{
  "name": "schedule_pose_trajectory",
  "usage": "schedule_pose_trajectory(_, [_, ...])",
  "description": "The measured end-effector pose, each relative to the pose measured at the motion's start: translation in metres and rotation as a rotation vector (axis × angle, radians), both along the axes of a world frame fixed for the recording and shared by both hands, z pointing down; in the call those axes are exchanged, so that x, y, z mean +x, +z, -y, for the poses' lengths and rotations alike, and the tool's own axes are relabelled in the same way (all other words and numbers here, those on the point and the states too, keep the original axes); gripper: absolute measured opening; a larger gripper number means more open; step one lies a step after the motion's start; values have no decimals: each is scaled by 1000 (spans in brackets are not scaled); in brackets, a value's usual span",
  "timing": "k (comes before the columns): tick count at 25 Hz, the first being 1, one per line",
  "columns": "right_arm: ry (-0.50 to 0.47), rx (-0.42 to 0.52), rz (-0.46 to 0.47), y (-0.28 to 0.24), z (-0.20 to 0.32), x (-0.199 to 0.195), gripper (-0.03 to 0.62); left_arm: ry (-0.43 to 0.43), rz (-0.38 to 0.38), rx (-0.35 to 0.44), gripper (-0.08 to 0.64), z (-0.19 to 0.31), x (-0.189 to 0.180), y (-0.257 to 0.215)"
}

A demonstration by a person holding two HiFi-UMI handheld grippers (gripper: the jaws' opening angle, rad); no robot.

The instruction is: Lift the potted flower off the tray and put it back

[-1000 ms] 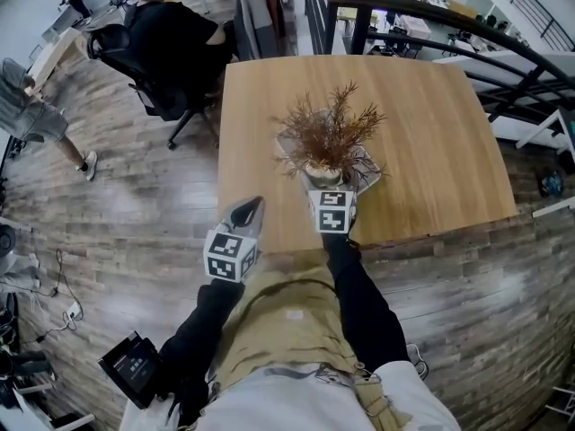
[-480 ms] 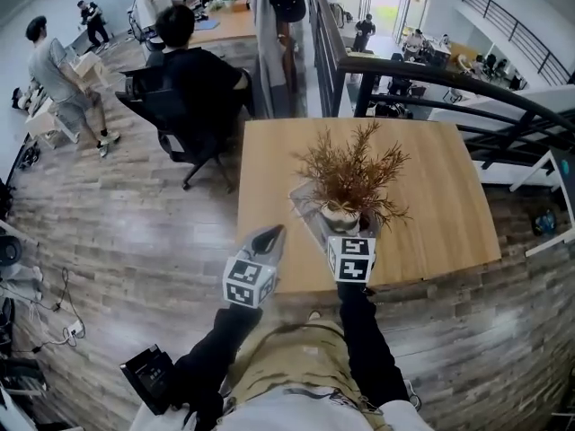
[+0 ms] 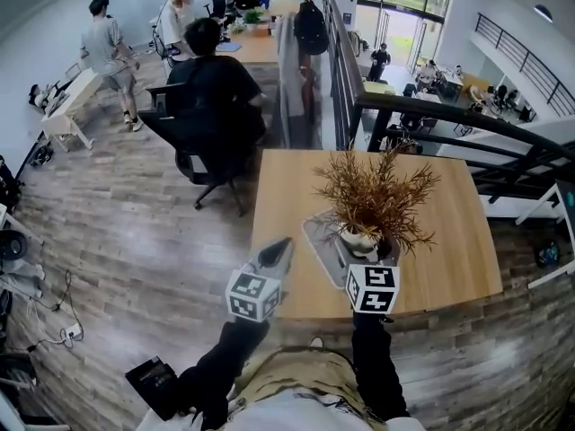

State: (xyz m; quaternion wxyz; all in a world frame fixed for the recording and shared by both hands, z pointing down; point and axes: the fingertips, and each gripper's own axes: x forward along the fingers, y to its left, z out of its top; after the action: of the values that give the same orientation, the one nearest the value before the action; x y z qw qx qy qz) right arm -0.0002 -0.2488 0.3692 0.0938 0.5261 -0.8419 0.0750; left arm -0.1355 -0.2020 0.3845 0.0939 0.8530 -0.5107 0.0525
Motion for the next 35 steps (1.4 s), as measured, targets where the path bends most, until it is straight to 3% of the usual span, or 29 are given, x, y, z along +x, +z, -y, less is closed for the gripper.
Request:
schedule_pose_trajectory(14, [-27, 52, 8, -36, 8, -12, 466, -44, 19, 41, 2, 27, -18, -33])
schedule_pose_trajectory(19, [-23, 70, 11, -43, 9, -11, 466, -74, 18, 92, 2, 31, -19, -47])
schedule_pose_trajectory(35, [-15, 140, 32, -57, 3, -13, 466, -43, 26, 99, 2, 33, -15, -49])
